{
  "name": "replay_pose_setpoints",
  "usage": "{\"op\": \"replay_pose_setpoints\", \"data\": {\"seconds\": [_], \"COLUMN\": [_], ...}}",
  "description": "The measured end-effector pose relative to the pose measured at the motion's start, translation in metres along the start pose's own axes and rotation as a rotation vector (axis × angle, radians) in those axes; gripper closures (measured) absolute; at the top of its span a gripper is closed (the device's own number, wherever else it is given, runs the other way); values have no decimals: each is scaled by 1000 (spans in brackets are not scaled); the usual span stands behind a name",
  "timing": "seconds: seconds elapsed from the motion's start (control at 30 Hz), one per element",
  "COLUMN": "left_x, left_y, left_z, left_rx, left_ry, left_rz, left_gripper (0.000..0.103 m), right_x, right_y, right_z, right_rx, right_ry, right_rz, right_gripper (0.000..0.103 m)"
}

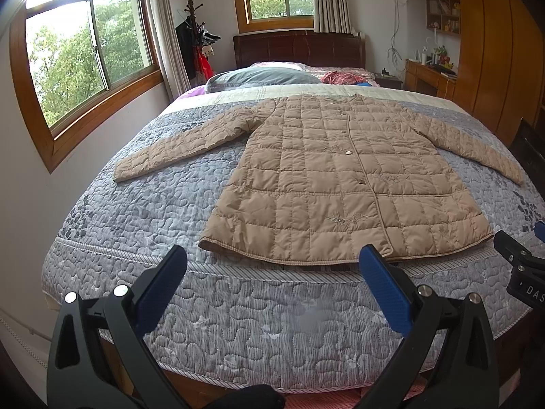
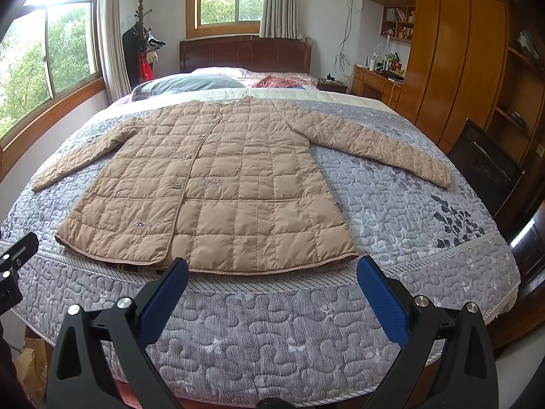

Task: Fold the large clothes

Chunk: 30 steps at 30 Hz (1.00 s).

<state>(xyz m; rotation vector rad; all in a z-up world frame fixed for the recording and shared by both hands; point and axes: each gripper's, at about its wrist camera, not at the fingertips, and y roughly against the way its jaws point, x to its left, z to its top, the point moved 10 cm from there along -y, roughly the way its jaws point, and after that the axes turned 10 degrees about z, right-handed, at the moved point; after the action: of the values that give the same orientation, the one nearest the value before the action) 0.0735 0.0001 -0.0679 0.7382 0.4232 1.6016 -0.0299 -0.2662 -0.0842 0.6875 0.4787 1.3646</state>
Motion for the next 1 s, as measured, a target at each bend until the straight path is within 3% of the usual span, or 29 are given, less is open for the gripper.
{"op": "replay_pose_setpoints", "data": {"seconds": [1.0], "left_x": [-1], "left_y": [2], "left_z": [3], "left_rx": [-5], "left_ry": [1], "left_rz": [2], "left_gripper": [3], "right_x": [2], "right_y": [0], "right_z": [0], "right_rx": [-2], "right_ry": [7], "right_rz": [0], "right_gripper": [4]}}
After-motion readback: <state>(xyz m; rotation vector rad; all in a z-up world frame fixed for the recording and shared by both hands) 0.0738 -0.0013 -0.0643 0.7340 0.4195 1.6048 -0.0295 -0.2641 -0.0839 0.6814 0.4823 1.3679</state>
